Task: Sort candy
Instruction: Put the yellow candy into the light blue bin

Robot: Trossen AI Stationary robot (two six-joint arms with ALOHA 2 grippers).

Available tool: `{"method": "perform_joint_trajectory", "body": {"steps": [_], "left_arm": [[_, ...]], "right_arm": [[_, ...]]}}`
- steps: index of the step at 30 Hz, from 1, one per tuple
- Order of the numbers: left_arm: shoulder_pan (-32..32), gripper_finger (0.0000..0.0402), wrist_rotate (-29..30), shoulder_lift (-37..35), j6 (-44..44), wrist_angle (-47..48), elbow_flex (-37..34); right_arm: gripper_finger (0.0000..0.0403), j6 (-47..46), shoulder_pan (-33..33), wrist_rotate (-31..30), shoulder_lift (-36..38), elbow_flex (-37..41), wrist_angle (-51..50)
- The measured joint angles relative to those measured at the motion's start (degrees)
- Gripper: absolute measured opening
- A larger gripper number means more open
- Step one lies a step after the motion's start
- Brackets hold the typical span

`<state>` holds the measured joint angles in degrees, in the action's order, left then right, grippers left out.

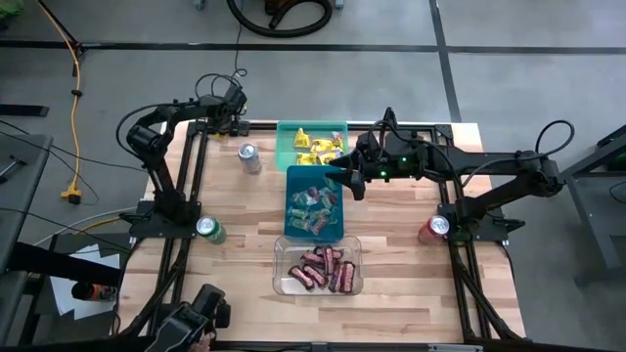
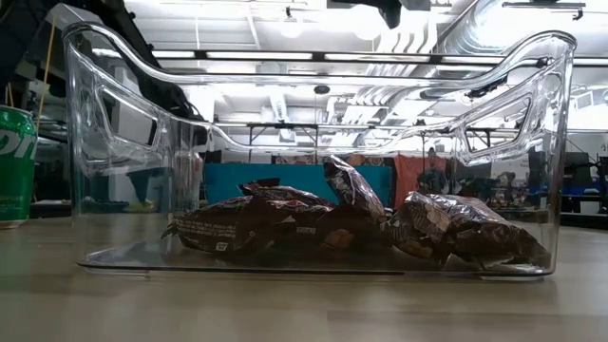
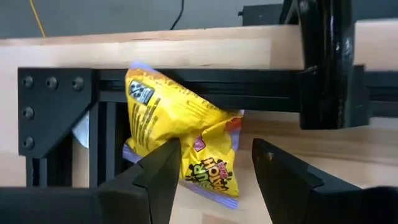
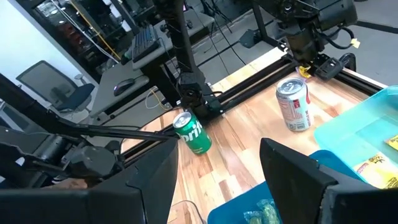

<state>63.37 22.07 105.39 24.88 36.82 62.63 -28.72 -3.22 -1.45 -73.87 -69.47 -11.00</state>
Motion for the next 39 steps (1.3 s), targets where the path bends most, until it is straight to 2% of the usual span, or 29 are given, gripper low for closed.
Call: {"method": "perform_joint_trajectory", "body": {"steps": [3,6,13,20,30,39], "left_arm": [[-0.07,0.0177,0.42,0.99,-2.83,0.01,0.04],[0.0,0.0148,0.48,1.15,-4.17,0.44,0.04],[0.08,0.0014,-2.28,0.63,-10.86,1.95,0.09],[0.97,0.0003,-10.88,-3.85,-9.95,2.51,-0.13],[0.88,0.0001,-15.64,-18.82,-6.96,1.85,-0.13],[-5.93,0.0,-24.27,-33.36,-3.96,-5.28,-0.11]], "right_arm": [[0.0222,-0.9,0.0,0.0,0.0,0.0,0.0],[0.0222,-0.89,0.0,-0.04,0.0,0.0,0.0],[0.0222,0.51,0.0,-0.09,0.0,0.0,0.0],[0.0222,0.68,0.0,-0.11,0.0,0.0,0.0],[0.0222,1.97,0.0,-0.13,0.0,0.0,0.0],[0.0222,2.19,0.0,-0.13,0.0,0.0,0.07]]}}
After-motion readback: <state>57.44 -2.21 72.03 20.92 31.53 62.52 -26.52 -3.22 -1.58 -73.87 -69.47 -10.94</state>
